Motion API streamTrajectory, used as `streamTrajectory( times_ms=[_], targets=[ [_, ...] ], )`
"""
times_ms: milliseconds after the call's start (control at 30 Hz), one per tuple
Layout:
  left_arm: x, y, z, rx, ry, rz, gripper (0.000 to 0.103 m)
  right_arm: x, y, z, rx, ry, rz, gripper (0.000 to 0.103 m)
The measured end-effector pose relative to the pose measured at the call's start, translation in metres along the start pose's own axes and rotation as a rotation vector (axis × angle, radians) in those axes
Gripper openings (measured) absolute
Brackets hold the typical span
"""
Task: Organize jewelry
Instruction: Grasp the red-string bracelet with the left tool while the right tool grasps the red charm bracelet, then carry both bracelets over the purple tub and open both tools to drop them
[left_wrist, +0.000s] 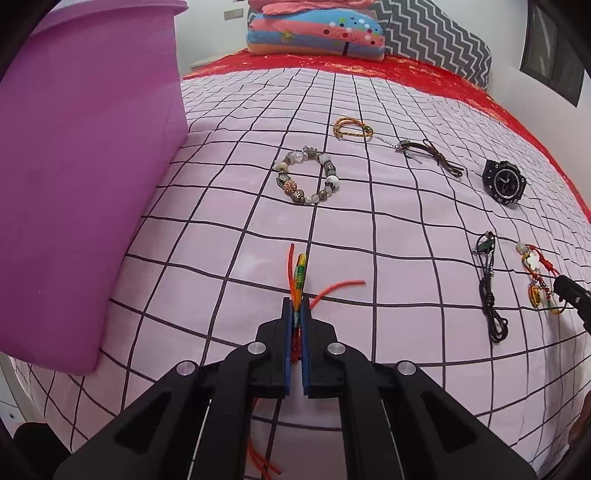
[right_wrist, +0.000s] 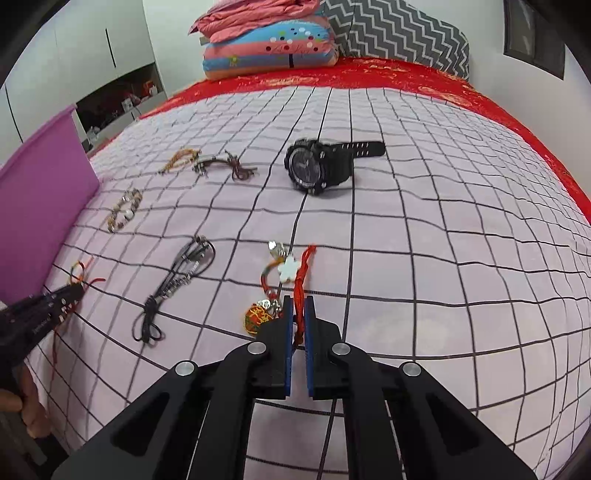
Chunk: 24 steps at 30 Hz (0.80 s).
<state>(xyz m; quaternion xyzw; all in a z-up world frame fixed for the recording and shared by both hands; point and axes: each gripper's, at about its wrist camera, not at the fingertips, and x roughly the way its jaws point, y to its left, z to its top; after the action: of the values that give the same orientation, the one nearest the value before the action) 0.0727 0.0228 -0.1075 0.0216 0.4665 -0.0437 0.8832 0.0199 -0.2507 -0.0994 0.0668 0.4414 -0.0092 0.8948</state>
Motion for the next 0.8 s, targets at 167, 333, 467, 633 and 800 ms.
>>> streamTrajectory(
  times_ms=[167,333,467,633,800],
  targets=[
    [-0.016,0.001,0.004,-0.020,-0.017,-0.045,0.004,-0.024,-0.001,0.005,0.018,-0.035,0.017,0.006],
    [-0.036,0.000,0.008,-0.025,-0.035,-0.089,0.004,-0.052,0.003,0.012,0.023,-0.082,0.034,0.006],
    [-0.054,-0.003,0.010,-0.018,-0.049,-0.114,0.004,-0.074,0.006,0.018,0.032,-0.120,0.062,0.006],
    [-0.075,-0.002,0.011,-0.017,-0.067,-0.137,0.004,-0.094,0.015,0.023,0.020,-0.149,0.079,0.006],
    [-0.102,0.001,0.014,-0.013,-0.103,-0.159,0.004,-0.120,0.036,0.025,-0.034,-0.202,0.108,0.006]
  ],
)
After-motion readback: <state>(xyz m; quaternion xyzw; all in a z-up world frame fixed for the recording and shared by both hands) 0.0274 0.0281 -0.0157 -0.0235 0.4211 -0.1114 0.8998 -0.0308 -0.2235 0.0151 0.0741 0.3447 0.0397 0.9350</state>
